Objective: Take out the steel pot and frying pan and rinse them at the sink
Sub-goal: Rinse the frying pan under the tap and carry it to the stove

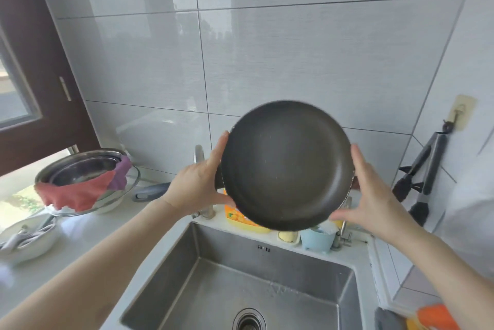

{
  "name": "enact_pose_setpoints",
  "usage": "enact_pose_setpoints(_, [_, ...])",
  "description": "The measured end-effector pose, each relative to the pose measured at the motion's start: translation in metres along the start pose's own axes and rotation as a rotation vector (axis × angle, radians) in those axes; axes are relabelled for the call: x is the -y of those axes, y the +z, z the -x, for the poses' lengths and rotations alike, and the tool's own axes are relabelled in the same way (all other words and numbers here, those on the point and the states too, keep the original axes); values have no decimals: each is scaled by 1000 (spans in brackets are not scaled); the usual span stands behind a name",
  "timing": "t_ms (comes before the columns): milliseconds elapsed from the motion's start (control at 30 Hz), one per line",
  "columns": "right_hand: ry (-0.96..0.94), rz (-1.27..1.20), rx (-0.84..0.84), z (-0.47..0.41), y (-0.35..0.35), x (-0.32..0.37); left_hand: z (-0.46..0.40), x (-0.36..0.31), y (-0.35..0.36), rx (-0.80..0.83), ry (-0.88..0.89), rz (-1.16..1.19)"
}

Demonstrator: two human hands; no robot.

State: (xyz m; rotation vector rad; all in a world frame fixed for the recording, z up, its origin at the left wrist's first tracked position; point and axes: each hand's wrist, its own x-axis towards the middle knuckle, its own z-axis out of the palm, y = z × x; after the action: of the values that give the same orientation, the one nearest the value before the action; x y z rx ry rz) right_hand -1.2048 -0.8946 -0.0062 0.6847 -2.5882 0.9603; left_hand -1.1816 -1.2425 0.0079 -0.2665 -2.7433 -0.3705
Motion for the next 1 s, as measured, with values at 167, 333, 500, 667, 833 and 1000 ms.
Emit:
enact_pose_setpoints(167, [207, -114, 288, 19, 15, -5, 5, 11, 27, 419, -51, 259])
enact_pose_setpoints(333, [241, -210, 375, 37, 25, 0, 12, 24, 39, 606, -48, 382])
enact_pose_setpoints(500, [311, -238, 330, 52, 33, 12, 11, 27, 31, 670, 17, 441])
enact_pose_setpoints(667, [370, -272, 307, 71, 29, 30, 7, 29, 31, 727, 52, 474])
enact_pose_setpoints(833, [497, -249, 224, 111, 19, 36, -9, 6, 36, 840, 179, 470])
enact_pose_setpoints(1000, [614, -285, 102, 176, -6, 37, -18, -51, 49, 924, 329, 419])
